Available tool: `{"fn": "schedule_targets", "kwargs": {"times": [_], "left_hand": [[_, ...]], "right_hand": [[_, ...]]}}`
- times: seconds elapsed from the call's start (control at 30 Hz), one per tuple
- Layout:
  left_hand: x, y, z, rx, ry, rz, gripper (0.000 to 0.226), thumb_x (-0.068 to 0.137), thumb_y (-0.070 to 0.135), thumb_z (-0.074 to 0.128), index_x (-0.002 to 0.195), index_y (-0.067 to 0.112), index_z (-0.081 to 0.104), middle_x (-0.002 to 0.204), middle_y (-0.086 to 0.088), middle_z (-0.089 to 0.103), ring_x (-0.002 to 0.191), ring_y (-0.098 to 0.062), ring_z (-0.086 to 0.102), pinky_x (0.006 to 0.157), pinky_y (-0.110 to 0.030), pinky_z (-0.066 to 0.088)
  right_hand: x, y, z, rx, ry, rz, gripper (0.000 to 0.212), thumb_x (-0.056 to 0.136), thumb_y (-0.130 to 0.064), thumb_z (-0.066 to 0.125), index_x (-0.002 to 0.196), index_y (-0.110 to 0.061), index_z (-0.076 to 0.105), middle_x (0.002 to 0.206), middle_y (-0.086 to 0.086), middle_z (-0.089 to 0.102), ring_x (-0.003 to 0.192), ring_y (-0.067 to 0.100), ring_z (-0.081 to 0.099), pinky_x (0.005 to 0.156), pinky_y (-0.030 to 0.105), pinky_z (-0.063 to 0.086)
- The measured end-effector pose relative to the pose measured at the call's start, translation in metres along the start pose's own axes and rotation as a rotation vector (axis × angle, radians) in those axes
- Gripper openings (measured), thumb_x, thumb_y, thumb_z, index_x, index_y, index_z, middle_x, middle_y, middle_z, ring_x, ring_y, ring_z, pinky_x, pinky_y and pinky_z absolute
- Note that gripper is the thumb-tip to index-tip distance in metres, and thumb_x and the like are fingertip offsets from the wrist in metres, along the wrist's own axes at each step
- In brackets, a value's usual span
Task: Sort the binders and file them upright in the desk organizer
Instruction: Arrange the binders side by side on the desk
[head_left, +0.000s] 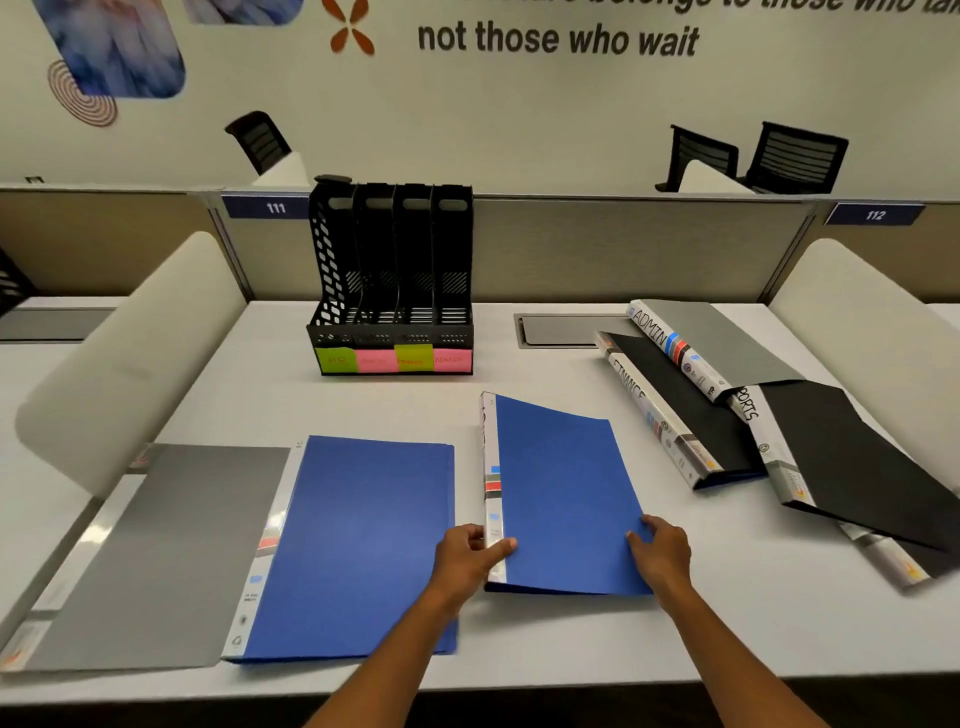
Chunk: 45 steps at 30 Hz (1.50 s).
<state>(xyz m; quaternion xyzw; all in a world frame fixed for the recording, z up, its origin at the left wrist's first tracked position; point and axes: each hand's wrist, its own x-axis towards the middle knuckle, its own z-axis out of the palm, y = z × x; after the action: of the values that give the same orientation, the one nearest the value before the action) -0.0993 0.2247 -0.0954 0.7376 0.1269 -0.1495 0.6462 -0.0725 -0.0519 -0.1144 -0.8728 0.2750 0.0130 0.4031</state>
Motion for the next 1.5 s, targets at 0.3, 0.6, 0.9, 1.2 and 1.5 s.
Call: {"fn": "schedule_targets", "kwargs": {"times": [0.3,0.6,0.9,1.2,1.5], "left_hand": [[-0.016,-0.025,-0.014,0.322,0.004,0.1,0.036,0.078,0.04,0.078,0.097,0.013,0.065,0.092,0.001,0.069,0.081,-0.006,0.066,0.068,-0.014,0.055],[-0.021,-0.031,-0.025,0.482,0.0,0.152,0.042,0.077,0.043,0.078,0.1,0.012,0.061,0.106,-0.003,0.067,0.097,-0.015,0.067,0.075,-0.018,0.057],[-0.016,-0.023,-0.031,0.607,-0.012,0.074,0.041,0.08,0.054,0.07,0.073,0.017,0.054,0.097,-0.003,0.07,0.083,-0.012,0.067,0.055,-0.012,0.045],[0.006,0.019,-0.022,0.442,0.28,0.148,0.051,0.093,0.055,0.049,0.061,0.016,0.052,0.059,0.002,0.056,0.061,-0.017,0.057,0.055,-0.025,0.04],[0.026,0.057,0.044,-0.003,0.093,0.071,0.042,0.099,0.037,0.051,0.087,-0.002,0.062,0.067,-0.012,0.058,0.053,-0.019,0.054,0.049,-0.029,0.048]], "right_hand": [[-0.043,0.003,0.018,-0.135,0.122,0.038,0.045,0.094,-0.018,0.058,0.136,-0.004,0.05,0.133,0.022,0.043,0.114,0.042,0.051,0.097,0.05,0.046],[-0.064,0.002,0.03,-0.286,0.201,0.049,0.043,0.094,-0.023,0.058,0.135,-0.01,0.052,0.128,0.019,0.047,0.116,0.04,0.045,0.097,0.051,0.042],[-0.077,0.012,0.032,-0.464,0.233,-0.027,0.04,0.095,-0.028,0.055,0.131,-0.012,0.053,0.125,0.016,0.05,0.111,0.034,0.05,0.09,0.046,0.046],[-0.077,0.017,0.017,-0.255,0.248,-0.065,0.042,0.097,-0.038,0.049,0.134,-0.018,0.05,0.135,0.012,0.05,0.12,0.032,0.048,0.096,0.047,0.042],[-0.043,0.035,-0.03,-0.171,0.359,-0.07,0.041,0.097,-0.038,0.05,0.133,-0.02,0.049,0.139,0.008,0.047,0.122,0.027,0.047,0.097,0.043,0.042]]}}
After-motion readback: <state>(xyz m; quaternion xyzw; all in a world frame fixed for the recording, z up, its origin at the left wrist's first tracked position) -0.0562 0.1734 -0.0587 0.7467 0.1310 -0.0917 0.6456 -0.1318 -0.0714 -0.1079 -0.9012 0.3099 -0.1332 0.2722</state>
